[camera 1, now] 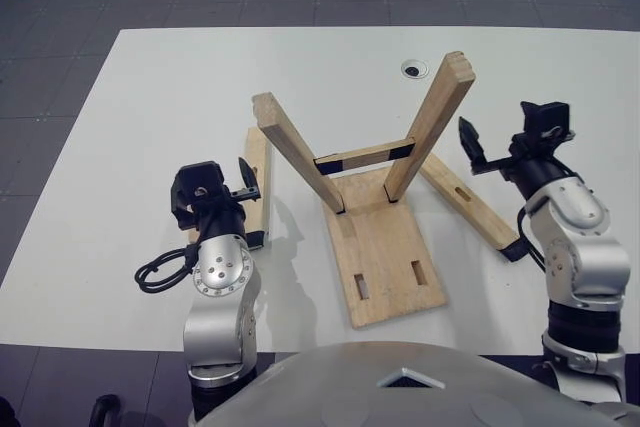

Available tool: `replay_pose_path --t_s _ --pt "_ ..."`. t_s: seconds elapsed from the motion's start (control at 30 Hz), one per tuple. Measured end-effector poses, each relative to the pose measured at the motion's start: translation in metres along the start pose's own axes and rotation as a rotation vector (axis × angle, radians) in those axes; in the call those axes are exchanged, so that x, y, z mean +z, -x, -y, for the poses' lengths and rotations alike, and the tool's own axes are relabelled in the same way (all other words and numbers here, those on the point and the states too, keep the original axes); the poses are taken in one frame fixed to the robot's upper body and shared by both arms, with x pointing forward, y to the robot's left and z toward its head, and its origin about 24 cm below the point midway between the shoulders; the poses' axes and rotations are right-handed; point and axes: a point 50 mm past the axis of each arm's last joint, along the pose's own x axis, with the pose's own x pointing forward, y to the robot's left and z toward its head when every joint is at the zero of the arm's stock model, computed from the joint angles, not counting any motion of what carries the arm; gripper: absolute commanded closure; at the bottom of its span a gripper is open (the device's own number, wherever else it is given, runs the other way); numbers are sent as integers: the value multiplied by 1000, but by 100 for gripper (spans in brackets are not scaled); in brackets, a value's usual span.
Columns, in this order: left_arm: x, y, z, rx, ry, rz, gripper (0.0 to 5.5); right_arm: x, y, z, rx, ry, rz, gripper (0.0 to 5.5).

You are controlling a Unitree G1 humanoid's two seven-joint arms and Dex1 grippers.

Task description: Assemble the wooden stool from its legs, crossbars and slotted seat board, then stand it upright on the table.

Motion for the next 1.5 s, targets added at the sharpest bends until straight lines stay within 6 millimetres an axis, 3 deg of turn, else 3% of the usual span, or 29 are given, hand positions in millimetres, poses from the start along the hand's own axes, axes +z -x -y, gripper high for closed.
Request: replay_pose_path --t_s 0.13,0.23,0.33,0.43,0.47,0.57,0.87,1.23,1.4,1.5 --pt "1 -13 -25 82 -20 14 98 0 2 19 -76 11 1 0" --pt "4 -15 -24 61 -21 26 98 -1 2 19 -95 35 -7 0" --pt "9 -5 8 -78 7 44 98 2 0 -6 -30 64 12 0" --pt "16 16 55 -283 39 68 98 6 6 -54 119 82 46 0" --pt "17 21 61 -296 23 72 98 5 9 -66 146 89 46 0" --pt "16 25 63 -260 -23 82 98 5 16 -72 129 123 45 0" --pt "16 26 67 -249 -82 102 98 -3 24 -75 109 105 10 0" --pt "9 5 72 -299 -95 61 98 -7 35 -79 92 66 -29 0" --pt "10 5 70 -331 -77 55 98 1 32 -63 15 71 8 0" --pt "5 -4 51 -290 -66 27 98 3 34 -50 -61 76 15 0"
